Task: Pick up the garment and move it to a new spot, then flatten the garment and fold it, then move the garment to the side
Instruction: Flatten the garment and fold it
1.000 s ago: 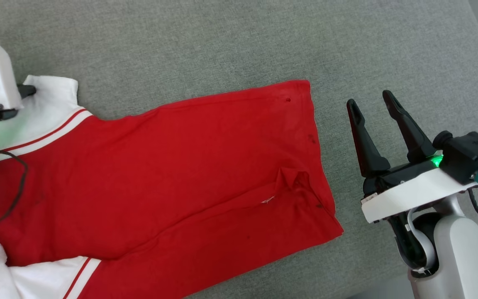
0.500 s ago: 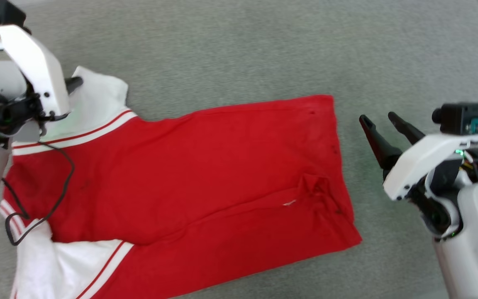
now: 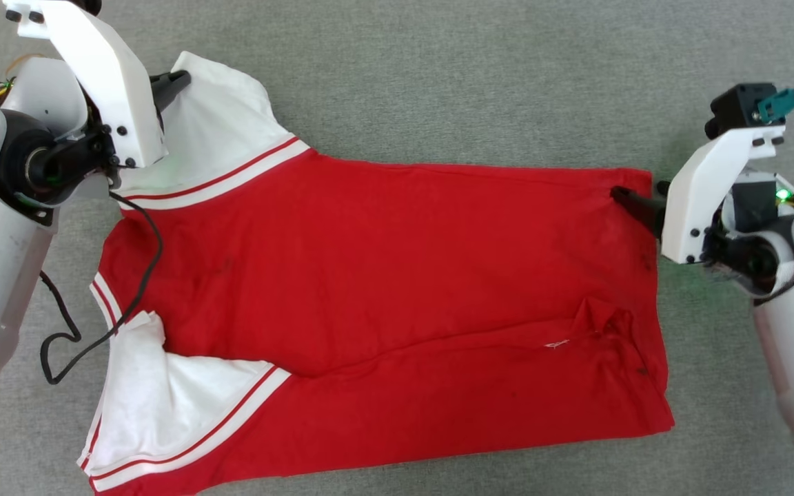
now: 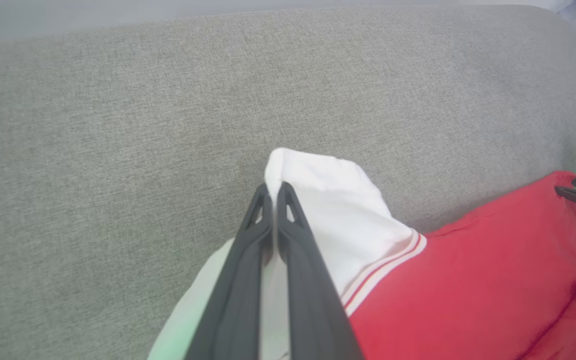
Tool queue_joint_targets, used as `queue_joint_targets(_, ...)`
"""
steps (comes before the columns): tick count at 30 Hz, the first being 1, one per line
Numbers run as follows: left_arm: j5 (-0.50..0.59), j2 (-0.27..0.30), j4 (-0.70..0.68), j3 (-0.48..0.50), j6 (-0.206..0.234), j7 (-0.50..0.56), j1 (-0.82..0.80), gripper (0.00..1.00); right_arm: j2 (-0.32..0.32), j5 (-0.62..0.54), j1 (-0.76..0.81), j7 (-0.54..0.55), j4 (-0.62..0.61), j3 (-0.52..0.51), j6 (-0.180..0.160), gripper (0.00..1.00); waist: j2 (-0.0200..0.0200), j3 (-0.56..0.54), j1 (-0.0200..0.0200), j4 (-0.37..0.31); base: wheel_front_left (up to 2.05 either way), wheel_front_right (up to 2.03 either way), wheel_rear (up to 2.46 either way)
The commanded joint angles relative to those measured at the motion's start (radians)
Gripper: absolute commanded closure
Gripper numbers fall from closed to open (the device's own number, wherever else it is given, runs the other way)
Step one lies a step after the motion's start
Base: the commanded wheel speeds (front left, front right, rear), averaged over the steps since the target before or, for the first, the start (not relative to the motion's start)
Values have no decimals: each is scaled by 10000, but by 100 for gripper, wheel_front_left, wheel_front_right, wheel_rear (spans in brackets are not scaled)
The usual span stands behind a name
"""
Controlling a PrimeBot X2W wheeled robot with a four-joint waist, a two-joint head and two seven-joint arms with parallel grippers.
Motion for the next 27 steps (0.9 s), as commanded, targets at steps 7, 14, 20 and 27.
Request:
queue_joint_targets(7, 33, -44, -21, -49, -108, -221, 144, 100, 205, -235, 76, 1006, 577, 111, -3, 100, -1, 18, 0, 166, 0, 0, 0)
queue_joint_targets(14, -177, -168, 89, 144, -183, -789, 550, 100, -166, -155, -180, -335, -782, -261, -3, 100, -1, -523, 0, 253, 0, 0, 0)
queue_joint_targets(20, -262, -188, -342, 374, -71, -1833, 1570, 100, -419, -10, 767, -803, -1627, -570, -3, 100, -1, -1328, 0, 503, 0, 0, 0)
queue_joint_targets(27, -228, 91, -1577, 593, 578, -3133, 3810, 100, -443, 179, 2534, -1273, -2092, -754, -3, 100, -1, -2283, 0, 767, 0, 0, 0)
